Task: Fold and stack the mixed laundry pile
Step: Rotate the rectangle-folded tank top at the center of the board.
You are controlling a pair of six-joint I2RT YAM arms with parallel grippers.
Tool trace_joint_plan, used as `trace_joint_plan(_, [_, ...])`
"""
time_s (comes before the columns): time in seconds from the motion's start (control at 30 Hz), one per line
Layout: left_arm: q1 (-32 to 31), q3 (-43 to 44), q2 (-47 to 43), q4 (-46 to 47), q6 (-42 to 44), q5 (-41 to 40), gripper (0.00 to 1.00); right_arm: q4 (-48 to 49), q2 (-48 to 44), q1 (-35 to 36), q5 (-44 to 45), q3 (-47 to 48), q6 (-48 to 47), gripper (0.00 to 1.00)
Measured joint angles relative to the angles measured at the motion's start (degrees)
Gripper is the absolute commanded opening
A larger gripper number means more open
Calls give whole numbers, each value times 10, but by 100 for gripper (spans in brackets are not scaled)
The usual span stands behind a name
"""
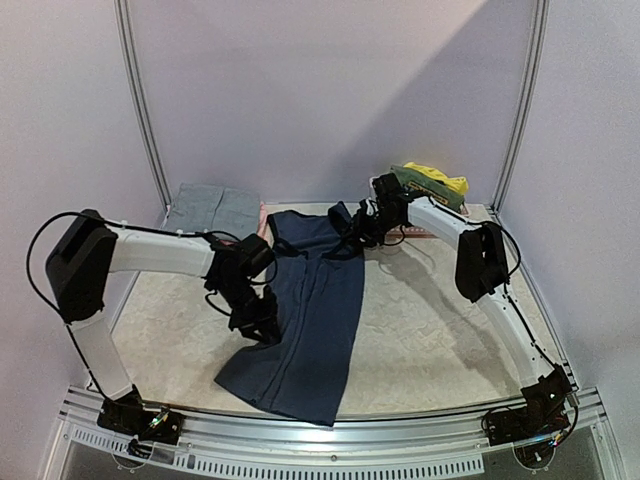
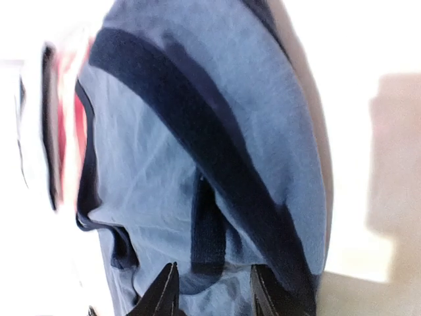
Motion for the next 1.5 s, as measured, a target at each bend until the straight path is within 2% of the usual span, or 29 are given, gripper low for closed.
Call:
trace_joint_plan(0.17, [0,102,60,-13,-3,24,27,66,11,-4,0,4,38,42])
trace_joint_plan(0.43, [-3,117,57,-36,-42,23,26,89,14,9,-20,1,25,52])
trace_joint_plan(0.67, [-3,103,-45,-79,-10,-56,30,61,-45,36,-16,-56,-49,61])
trace_joint_plan(0.9, [-4,38,-168,-120,47,-129,39,14,-185,60,10,-92,-101,70])
trace_joint_plan(1.07, [-4,-58,-254,-134,69,-150,44,-3,-346,89,58,-257,-135,74])
trace_joint_plan(1.2, [-4,-143,-328,-134,74,-153,45,-10,-454,126,102,-426,-137,74])
trace_joint_plan(1.33, [-4,-199,-375,-123,76,-141,45,-21,-535,164,142,-565,-112,74])
trace_joint_plan(1.5, [-5,-238,-399,-100,78,-114,44,6,-645,219,170,-741,-23,75])
